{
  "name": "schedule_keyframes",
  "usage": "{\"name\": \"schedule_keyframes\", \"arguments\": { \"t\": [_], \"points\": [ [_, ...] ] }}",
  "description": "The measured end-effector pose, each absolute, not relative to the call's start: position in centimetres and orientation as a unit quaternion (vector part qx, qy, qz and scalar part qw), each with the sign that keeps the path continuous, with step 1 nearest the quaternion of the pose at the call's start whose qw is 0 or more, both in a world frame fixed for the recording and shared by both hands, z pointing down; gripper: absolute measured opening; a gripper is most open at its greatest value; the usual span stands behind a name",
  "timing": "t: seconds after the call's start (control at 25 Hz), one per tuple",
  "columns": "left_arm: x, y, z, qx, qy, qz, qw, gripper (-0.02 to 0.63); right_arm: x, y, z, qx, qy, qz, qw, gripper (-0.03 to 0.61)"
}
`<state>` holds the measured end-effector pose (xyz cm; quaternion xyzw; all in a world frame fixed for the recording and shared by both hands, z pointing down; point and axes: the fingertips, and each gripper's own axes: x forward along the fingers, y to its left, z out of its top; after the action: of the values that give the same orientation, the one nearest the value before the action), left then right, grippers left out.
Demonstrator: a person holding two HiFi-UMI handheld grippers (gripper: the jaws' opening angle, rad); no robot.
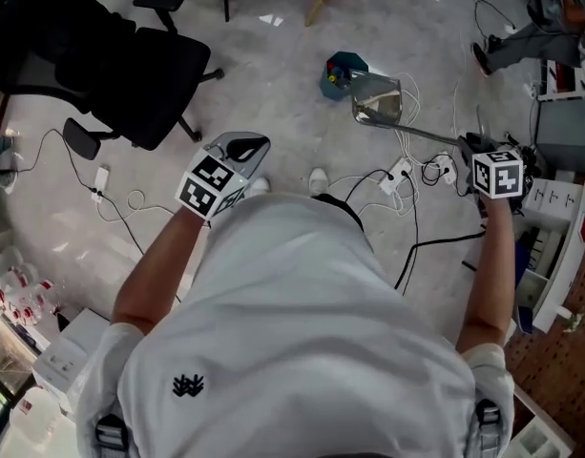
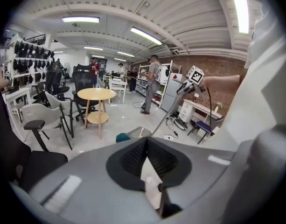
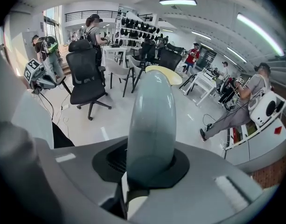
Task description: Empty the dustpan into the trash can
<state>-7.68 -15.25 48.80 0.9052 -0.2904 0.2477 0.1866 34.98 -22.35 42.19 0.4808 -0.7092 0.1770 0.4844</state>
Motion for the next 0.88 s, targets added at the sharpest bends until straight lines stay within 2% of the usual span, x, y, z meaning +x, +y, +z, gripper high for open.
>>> {"name": "schedule_keyframes", "arguments": {
  "t": [0.44,0.88],
  "points": [
    [-5.1,-17.4,48.3,0.878,-0.362,0.227,0.215,0.055,36.1,-31.8,44.7,0.397,-0.72,0.093,0.561,0.083],
    [-4.5,-18.0,48.6,0.854,-0.409,0.226,0.23,0.055,34.4,-37.4,49.8,0.321,-0.725,0.033,0.609,0.084]
  ]
}}
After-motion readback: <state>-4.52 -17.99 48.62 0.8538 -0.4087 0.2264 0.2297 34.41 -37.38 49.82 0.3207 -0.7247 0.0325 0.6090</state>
